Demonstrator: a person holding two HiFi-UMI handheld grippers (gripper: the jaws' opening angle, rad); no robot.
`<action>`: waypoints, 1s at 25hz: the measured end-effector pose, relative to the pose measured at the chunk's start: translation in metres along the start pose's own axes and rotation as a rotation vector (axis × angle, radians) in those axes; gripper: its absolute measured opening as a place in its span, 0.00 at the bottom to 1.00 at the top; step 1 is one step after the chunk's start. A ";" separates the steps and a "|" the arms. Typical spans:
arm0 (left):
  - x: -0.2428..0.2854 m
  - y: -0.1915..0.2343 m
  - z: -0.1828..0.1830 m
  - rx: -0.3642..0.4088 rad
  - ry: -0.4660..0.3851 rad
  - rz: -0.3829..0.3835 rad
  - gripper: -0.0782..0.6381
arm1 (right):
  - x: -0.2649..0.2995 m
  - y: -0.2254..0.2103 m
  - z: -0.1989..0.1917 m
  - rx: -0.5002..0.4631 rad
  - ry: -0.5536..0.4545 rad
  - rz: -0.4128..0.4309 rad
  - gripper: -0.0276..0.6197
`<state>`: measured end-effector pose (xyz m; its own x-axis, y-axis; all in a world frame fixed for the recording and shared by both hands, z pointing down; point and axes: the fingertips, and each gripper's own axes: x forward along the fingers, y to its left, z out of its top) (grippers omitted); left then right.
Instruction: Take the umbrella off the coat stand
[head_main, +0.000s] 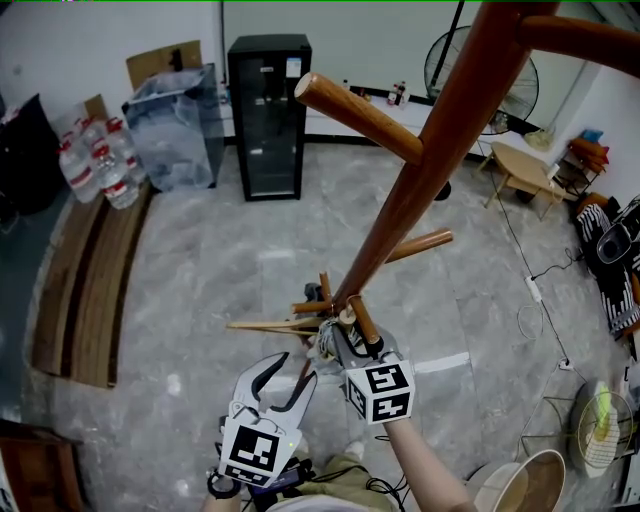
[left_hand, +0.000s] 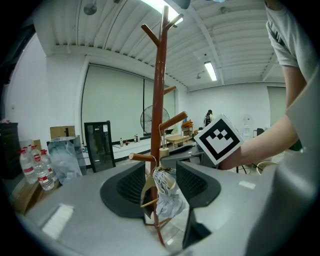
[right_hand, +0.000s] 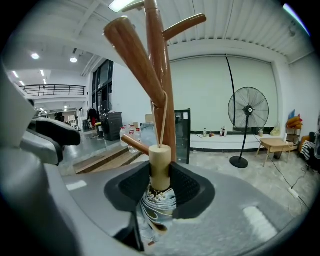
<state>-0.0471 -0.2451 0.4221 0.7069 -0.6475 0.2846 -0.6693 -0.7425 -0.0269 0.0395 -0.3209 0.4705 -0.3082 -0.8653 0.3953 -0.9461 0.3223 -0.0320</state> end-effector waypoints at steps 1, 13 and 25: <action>0.002 -0.001 -0.002 -0.001 0.004 -0.006 0.38 | 0.000 0.000 0.000 0.002 0.001 0.001 0.24; 0.064 -0.008 -0.077 0.017 0.188 -0.071 0.55 | -0.004 0.001 -0.001 0.033 0.022 0.019 0.23; 0.139 -0.018 -0.122 0.028 0.303 -0.103 0.66 | -0.002 0.001 0.001 0.035 0.032 0.022 0.23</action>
<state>0.0357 -0.3013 0.5787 0.6677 -0.4912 0.5594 -0.5880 -0.8088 -0.0082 0.0390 -0.3196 0.4689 -0.3263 -0.8450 0.4237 -0.9422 0.3271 -0.0731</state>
